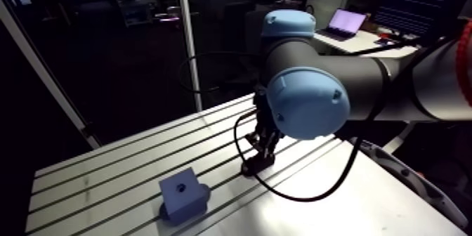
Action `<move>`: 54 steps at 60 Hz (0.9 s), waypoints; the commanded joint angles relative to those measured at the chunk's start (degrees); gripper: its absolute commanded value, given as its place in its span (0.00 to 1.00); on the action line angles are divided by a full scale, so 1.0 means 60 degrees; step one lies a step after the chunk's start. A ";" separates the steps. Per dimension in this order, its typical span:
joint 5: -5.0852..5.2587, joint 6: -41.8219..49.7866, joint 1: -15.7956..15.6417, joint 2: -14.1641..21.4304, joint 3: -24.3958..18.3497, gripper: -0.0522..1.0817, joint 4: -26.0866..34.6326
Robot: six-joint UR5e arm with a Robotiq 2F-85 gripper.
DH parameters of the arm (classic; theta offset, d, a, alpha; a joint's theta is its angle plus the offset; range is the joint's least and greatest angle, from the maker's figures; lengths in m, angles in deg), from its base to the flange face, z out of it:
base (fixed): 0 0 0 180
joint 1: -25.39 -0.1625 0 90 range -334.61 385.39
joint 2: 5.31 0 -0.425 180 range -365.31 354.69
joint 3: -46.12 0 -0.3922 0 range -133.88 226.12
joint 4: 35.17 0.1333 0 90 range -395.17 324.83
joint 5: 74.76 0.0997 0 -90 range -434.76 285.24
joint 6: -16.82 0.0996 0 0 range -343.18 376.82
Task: Pick up the M10 bolt and insert it into the hex recess until seated.
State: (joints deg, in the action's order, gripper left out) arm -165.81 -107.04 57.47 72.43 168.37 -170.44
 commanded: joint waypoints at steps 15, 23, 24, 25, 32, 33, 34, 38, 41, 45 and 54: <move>0.0020 -0.0019 0.0001 0.0055 -0.0063 0.65 0.0008; 0.0065 -0.0019 0.0016 0.0102 -0.0121 0.66 0.0023; 0.0078 -0.0019 0.0016 0.0114 -0.0136 0.66 0.0035; 0.0080 -0.0019 0.0004 0.0116 -0.0138 0.67 0.0037; 0.0095 -0.0019 0.0001 0.0172 -0.0153 0.67 0.0052; 0.0095 -0.0019 0.0001 0.0199 -0.0166 0.67 0.0064; 0.0095 -0.0019 0.0001 0.0199 -0.0166 0.67 0.0064; 0.0110 -0.0019 0.0001 0.0258 -0.0168 0.67 0.0081; 0.0122 -0.0019 -0.0013 0.0277 -0.0207 0.68 0.0121; 0.0124 -0.0006 -0.0028 0.0356 -0.0251 0.69 0.0179; 0.0293 -0.0004 -0.0043 0.0733 -0.0590 0.71 0.0757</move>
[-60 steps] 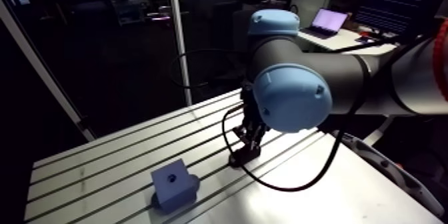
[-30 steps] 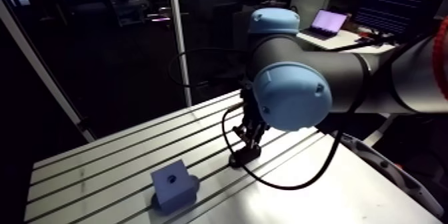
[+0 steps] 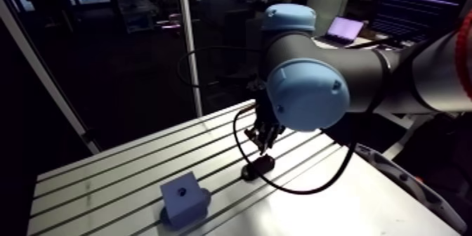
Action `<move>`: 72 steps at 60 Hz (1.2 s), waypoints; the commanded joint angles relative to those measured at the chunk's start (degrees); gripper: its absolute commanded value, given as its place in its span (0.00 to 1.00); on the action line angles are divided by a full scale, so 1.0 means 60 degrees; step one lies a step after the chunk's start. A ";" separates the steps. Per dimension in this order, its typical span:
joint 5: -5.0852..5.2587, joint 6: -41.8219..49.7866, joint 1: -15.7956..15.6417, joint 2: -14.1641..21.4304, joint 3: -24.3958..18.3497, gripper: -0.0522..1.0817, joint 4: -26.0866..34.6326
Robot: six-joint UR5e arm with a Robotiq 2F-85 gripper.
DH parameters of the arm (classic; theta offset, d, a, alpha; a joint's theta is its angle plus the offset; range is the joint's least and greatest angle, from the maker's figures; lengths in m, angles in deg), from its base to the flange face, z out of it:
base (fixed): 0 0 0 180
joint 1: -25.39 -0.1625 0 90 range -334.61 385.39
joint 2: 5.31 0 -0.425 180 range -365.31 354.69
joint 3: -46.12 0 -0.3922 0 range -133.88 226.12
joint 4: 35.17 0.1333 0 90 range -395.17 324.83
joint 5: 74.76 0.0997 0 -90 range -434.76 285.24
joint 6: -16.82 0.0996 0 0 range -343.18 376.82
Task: Pick up the M10 bolt and insert it into the hex recess until seated.
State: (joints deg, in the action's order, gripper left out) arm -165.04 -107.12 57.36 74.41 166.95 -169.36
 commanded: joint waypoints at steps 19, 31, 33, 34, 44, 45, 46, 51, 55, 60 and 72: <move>0.0259 0.0214 -0.0053 0.0895 -0.1760 0.79 0.2936; 0.0202 0.0484 -0.0065 0.0974 -0.2604 0.83 0.4184; 0.0201 0.0541 -0.0079 0.0986 -0.2748 0.83 0.4454; 0.0200 0.0562 -0.0094 0.0976 -0.2882 0.83 0.4693; 0.0105 0.0566 -0.0267 0.0917 -0.3232 0.84 0.5342; 0.0105 0.0566 -0.0267 0.0917 -0.3232 0.84 0.5342; 0.0049 0.0566 -0.0309 0.0916 -0.3278 0.84 0.5387; -0.0101 0.0566 -0.0438 0.0901 -0.3380 0.84 0.5544; -0.0134 0.0580 -0.0503 0.0886 -0.3457 0.84 0.5741; -0.0149 0.0581 -0.0618 0.0886 -0.3588 0.84 0.6080; -0.0336 0.0664 -0.0777 0.0871 -0.3782 0.86 0.6447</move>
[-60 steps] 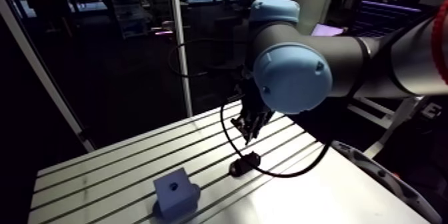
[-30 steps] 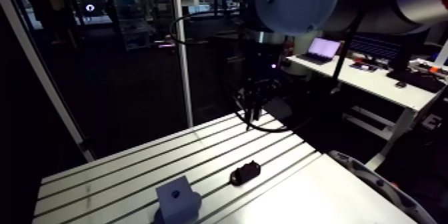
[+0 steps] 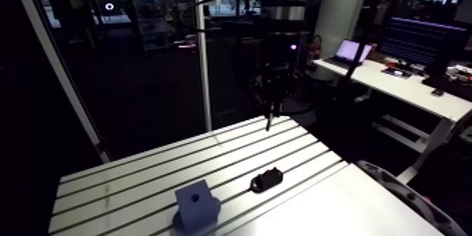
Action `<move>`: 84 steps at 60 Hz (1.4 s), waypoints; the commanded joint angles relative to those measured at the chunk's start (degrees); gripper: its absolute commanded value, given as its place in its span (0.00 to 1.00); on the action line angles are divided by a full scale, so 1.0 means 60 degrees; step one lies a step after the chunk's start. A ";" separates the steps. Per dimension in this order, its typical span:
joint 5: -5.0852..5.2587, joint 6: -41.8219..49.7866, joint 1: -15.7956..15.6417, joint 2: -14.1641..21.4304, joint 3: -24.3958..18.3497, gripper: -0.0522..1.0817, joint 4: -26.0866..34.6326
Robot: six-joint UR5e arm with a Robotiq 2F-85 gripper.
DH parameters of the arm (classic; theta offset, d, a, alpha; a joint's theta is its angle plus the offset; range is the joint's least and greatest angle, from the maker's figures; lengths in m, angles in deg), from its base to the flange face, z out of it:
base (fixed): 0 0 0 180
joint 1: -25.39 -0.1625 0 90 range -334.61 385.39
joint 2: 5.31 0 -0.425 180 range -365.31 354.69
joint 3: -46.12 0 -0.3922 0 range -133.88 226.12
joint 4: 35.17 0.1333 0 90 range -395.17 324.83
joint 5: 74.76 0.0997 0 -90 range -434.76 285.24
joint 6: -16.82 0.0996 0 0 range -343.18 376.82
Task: Pick up the M10 bolt and insert it into the hex recess until seated.
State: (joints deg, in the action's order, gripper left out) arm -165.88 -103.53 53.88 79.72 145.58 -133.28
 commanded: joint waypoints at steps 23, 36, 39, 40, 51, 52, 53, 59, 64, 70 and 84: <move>-0.0289 0.0402 -0.0836 0.0088 -0.0237 0.87 0.0495; -0.0290 0.0598 -0.1152 0.0201 -0.0281 0.88 0.0508; -0.0289 0.0655 -0.1198 0.0218 -0.0269 0.88 0.0510; -0.0289 0.0656 -0.1227 0.0220 -0.0254 0.88 0.0523; -0.0275 0.0696 -0.1427 0.0391 -0.0181 0.90 0.0523; -0.0275 0.0712 -0.1511 0.0420 -0.0167 0.91 0.0524; -0.0275 0.0712 -0.1511 0.0420 -0.0167 0.91 0.0524; -0.0276 0.0866 -0.1854 0.0483 -0.0093 0.92 0.0537; -0.0275 0.0971 -0.1996 0.0484 -0.0091 0.93 0.0593; -0.0275 0.1342 -0.2318 0.0484 -0.0091 0.94 0.0642; -0.0248 0.2518 -0.2946 0.0440 -0.0037 0.96 0.0805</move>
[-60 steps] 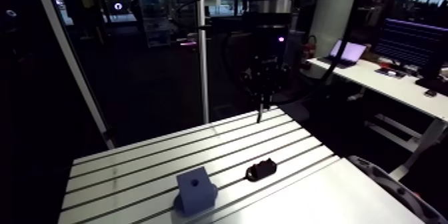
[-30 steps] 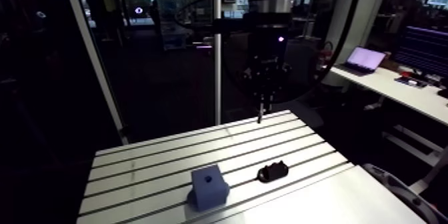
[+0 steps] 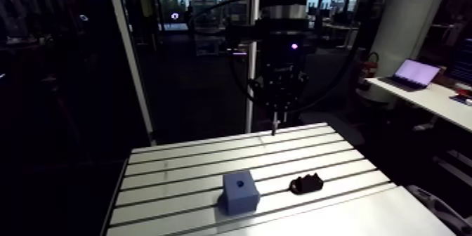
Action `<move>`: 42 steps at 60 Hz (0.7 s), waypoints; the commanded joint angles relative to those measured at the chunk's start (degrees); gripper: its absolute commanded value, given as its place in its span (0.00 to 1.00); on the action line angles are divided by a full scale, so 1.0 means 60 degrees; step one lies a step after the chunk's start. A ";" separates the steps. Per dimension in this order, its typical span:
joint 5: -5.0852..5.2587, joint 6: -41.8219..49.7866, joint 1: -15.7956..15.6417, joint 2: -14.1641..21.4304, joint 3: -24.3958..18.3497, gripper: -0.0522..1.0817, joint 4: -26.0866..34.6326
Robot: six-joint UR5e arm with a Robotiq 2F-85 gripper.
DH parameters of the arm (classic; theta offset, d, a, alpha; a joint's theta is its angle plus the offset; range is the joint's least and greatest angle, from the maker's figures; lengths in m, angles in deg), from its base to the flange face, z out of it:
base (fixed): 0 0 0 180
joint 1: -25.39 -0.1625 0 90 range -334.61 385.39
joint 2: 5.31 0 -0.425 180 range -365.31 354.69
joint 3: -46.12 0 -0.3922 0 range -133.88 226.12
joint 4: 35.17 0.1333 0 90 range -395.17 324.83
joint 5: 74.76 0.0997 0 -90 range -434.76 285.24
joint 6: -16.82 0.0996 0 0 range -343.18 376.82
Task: Pick up the M10 bolt and insert it into the hex recess until seated.
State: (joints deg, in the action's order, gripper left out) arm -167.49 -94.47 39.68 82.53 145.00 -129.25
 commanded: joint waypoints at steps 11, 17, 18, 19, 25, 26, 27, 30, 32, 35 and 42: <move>0.0052 0.2096 -0.0965 -0.0057 0.0133 0.96 0.0134; 0.0080 0.2433 -0.1151 -0.0057 0.0192 0.97 0.0093; 0.0081 0.2441 -0.1214 -0.0070 0.0208 0.97 0.0089; 0.0081 0.2441 -0.1214 -0.0070 0.0208 0.97 0.0089; 0.0096 0.2457 -0.1297 -0.0140 0.0240 0.97 0.0032; 0.0096 0.2457 -0.1297 -0.0140 0.0240 0.97 0.0032; 0.0096 0.2457 -0.1298 -0.0194 0.0253 0.97 0.0030; 0.0096 0.2471 -0.1339 -0.0298 0.0294 0.97 0.0015; 0.0096 0.2484 -0.1341 -0.0330 0.0311 0.97 -0.0010; 0.0084 0.2486 -0.1354 -0.0360 0.0338 0.97 -0.0076; 0.0081 0.2501 -0.1369 -0.0519 0.0538 0.97 -0.0508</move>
State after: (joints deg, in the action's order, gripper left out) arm -166.98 -79.83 31.90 80.82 146.85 -129.60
